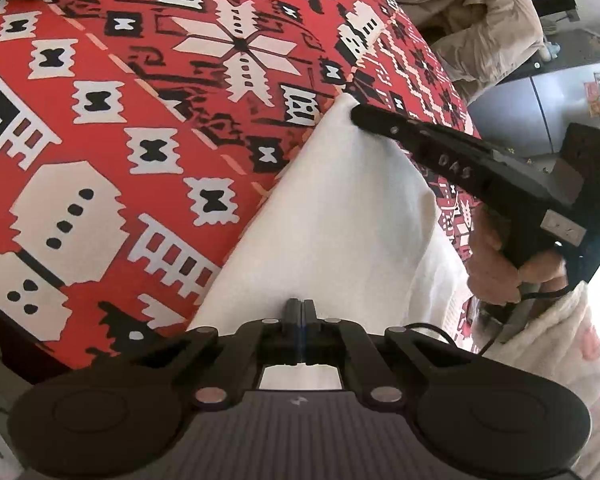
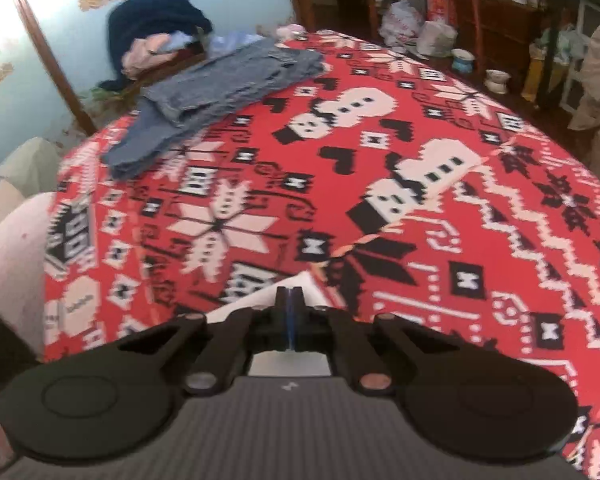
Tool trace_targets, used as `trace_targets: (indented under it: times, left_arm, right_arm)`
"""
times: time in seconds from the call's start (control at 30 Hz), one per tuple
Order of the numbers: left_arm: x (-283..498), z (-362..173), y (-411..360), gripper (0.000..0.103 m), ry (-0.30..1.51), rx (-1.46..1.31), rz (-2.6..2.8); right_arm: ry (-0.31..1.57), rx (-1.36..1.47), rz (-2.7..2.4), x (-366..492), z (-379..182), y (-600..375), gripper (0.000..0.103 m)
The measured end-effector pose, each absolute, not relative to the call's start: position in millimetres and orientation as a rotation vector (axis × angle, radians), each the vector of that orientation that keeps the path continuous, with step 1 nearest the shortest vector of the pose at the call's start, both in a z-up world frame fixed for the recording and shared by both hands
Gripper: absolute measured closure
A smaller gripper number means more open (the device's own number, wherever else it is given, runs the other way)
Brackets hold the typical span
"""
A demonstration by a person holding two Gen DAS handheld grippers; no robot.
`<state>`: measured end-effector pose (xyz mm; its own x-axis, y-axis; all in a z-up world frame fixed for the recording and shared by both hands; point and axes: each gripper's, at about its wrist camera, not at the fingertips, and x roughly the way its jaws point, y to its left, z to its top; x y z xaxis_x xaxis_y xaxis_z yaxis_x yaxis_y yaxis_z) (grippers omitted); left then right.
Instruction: Fold clothes
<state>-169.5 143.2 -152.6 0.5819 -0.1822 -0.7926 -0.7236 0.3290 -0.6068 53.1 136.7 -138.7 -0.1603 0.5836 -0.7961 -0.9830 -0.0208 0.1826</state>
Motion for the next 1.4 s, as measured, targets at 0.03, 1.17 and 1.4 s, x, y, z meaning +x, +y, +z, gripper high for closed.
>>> trace_targets:
  times: [0.03,1.17,1.4]
  left_arm:
    - [-169.6,-153.5,144.0,0.1,0.922,-1.221,0.427]
    - [-159.9,-151.0,135.0,0.1,0.912,-1.131,0.417]
    - [-161.5,-136.7,121.3,0.099,0.934,-1.054,0.403]
  right_arm:
    - [0.877,-0.615,1.53,53.8,-136.7,137.3,0.103]
    - [0.938,-0.567,1.528,36.2,-125.8,87.9,0.103]
    - [0.903,-0.567,1.402,63.8,-128.2,103.1,0.103]
